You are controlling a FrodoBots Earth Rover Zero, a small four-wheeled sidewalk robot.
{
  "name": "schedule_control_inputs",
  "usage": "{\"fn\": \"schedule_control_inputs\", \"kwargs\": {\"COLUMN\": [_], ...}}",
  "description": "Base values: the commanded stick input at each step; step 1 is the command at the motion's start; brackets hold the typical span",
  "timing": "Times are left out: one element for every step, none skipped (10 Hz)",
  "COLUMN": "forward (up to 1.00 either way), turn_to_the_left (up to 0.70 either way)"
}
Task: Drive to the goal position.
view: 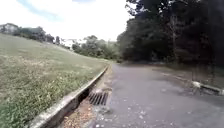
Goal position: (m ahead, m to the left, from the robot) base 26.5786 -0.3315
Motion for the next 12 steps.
{"fn": "schedule_control_inputs", "kwargs": {"forward": [0.70, 0.70, 0.70, 0.70, 0.70, 0.70, 0.70, 0.70, 0.70, 0.70, 0.70, 0.70], "turn_to_the_left": [0.00, 0.00, -0.08, -0.21, -0.31, -0.35, -0.35, -0.35, -0.35, -0.35, -0.35, -0.35]}}
